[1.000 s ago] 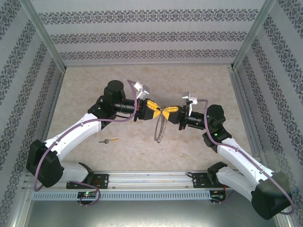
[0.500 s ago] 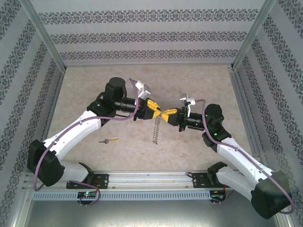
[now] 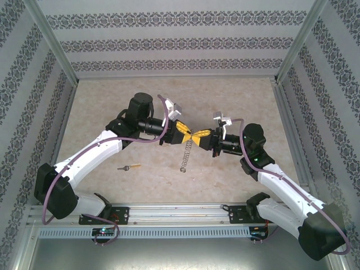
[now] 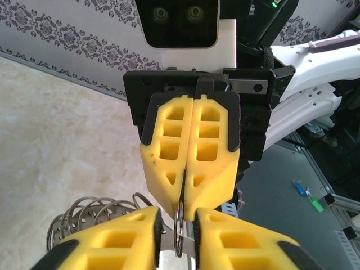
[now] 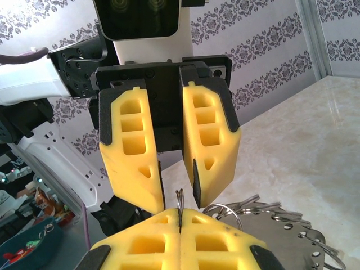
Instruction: Put the keys on the keyring
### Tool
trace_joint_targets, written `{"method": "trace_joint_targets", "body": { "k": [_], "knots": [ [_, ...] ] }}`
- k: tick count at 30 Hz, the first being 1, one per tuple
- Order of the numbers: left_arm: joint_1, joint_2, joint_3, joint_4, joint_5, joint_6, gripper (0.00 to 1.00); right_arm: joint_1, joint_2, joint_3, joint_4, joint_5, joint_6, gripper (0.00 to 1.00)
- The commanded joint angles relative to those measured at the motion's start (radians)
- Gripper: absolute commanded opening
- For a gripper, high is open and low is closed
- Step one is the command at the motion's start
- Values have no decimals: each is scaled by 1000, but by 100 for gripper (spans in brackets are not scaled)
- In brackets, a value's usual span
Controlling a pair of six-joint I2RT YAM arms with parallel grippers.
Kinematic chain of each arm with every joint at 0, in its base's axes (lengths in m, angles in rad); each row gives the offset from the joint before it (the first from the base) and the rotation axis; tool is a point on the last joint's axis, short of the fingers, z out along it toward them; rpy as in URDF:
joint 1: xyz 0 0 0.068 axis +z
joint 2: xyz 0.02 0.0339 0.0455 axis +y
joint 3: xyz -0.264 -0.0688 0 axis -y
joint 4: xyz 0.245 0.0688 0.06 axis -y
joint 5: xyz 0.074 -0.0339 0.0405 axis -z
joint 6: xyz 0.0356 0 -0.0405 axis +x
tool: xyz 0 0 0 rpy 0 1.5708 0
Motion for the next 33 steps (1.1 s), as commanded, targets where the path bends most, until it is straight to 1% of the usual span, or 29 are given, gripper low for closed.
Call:
{"method": "trace_joint_targets", "body": {
  "k": [1, 2, 4, 7, 10, 13, 14, 15, 17, 19, 20, 24, 29, 33],
  "knots": [
    [-19, 6, 35, -23, 16, 31, 19, -7, -9, 36, 31, -22, -16, 0],
    [-21, 9, 37, -27, 20, 34, 16, -7, -11, 36, 31, -21, -18, 0],
    [-22, 11, 39, -33, 25, 38, 14, -6, -10, 38, 31, -21, -18, 0],
    [-28, 12, 39, -43, 26, 50, 9, -7, -10, 38, 30, -19, -18, 0],
    [-29, 9, 37, -47, 24, 61, 0, -6, -10, 38, 31, -16, -18, 0],
    [-30, 3, 28, -31, 16, 62, 0, -8, -12, 41, 26, -8, -19, 0],
    [-30, -2, 23, -18, 7, 53, 0, -13, -15, 41, 23, 4, -15, 4],
    [-30, -6, 13, -1, -3, 44, 0, -30, -26, 35, 23, 15, -8, 16],
    [-30, -13, 0, 35, -11, 29, 0, -68, -58, 19, 34, 41, 14, 32],
    [-30, -20, -10, 63, -13, 14, 0, -103, -98, 6, 34, 58, 28, 40],
    [-30, -20, -14, 73, -11, 7, 0, -119, -118, 0, 33, 64, 35, 42],
    [-30, -20, -18, 90, -4, -2, 0, -155, -168, -17, 30, 71, 58, 42],
    [-31, -24, -30, 123, -2, -17, 0, -159, -168, -30, 37, 70, 70, 41],
    [-30, -33, -58, 198, -12, -51, 0, -159, -161, -39, 56, 69, 80, 40]
  ]
}}
